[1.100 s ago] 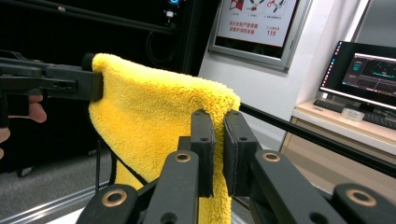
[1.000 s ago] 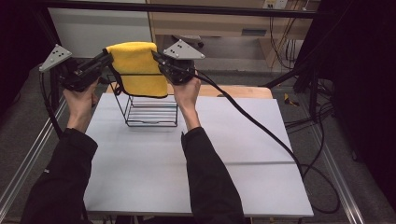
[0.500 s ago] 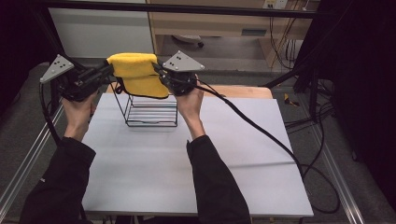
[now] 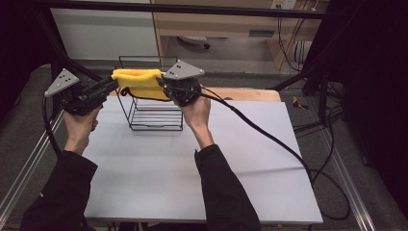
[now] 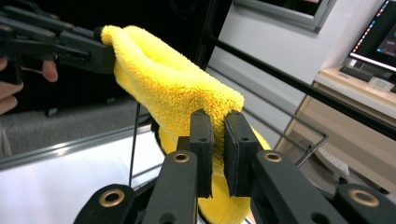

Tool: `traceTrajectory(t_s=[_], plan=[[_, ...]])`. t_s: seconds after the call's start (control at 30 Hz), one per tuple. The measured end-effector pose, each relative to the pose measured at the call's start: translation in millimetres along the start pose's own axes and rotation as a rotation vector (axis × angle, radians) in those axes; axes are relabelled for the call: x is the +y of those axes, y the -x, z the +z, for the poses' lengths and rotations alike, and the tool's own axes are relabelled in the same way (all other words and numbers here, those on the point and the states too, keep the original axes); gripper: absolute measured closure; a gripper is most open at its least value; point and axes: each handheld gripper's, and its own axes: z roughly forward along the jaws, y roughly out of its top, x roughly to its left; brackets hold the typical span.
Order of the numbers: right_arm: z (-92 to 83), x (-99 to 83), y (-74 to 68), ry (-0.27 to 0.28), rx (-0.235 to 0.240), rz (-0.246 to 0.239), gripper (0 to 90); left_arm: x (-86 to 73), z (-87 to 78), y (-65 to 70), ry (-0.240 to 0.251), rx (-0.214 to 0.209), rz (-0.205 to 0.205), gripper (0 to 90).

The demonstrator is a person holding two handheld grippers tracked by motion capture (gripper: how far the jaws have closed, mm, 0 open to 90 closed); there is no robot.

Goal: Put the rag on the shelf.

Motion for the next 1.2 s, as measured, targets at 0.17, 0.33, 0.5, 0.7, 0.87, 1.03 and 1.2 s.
traceTrajectory(t_s=[0.17,0.33,0.5,0.7,0.87,1.03,1.2], plan=[[2.9,-7.4,-3.0,-0.028,0.005,-0.012,83.2,-1.1,-5.7,1.4,-0.041,0.003,-0.022,67.1],[3.4,-16.1,-2.6,-0.032,0.014,-0.004,83.1,10.4,-18.8,0.1,-0.033,0.009,-0.030,58.4],[6.2,-23.0,-6.5,-0.047,0.012,-0.040,82.7,21.7,-18.3,-3.3,-0.045,0.021,-0.061,56.4],[5.7,-29.8,-6.7,-0.046,0.020,-0.049,81.9,7.0,1.5,-6.6,-0.134,-0.033,-0.133,61.9],[4.0,-33.7,-6.4,-0.056,0.034,-0.048,78.9,-2.0,8.1,-6.5,-0.181,-0.066,-0.162,77.2],[-2.4,-33.0,-6.4,-0.063,0.056,-0.020,72.0,-8.9,8.6,-5.9,-0.195,-0.065,-0.172,81.8],[-8.6,-32.4,-7.1,-0.068,0.085,0.035,58.6,-17.1,10.1,-5.1,-0.201,-0.057,-0.166,82.1]])
